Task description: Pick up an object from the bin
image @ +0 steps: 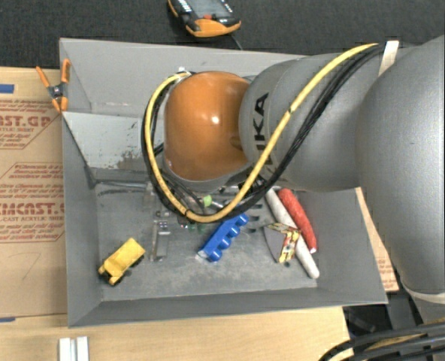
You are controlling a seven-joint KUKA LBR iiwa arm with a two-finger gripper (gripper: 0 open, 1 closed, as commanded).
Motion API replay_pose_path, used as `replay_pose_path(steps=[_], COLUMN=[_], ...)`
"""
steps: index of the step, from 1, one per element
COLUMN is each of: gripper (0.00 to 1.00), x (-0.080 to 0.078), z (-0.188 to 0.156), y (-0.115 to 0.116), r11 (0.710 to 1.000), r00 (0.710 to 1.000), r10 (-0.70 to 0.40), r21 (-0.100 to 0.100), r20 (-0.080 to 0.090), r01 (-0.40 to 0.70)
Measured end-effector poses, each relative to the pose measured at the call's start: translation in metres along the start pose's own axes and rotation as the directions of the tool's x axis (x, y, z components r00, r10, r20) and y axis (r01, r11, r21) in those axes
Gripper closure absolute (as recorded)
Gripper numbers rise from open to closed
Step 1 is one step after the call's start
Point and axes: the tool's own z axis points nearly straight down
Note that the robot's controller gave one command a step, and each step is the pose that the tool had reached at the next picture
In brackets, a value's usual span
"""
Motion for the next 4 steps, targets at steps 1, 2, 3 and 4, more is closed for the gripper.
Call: replay_pose_path(steps=[1,2,3,4], gripper=[0.00,0.00,0.00,0.00], x=[-0.002,0.006,0.012,0.040], z=[-0.004,0.085,0.040,0.086], y=[-0.001,0.034,0.036,0.053], r11=[1.000,0.942,0.875,0.816], r00=[1.000,0.942,0.875,0.816], r10=[0.002,-0.336,-0.484,-0.578], r21=[-0.001,0.001,0.002,-0.001], r20=[0.007,0.011,0.012,0.005], r01=[-0.002,0.336,0.484,0.578])
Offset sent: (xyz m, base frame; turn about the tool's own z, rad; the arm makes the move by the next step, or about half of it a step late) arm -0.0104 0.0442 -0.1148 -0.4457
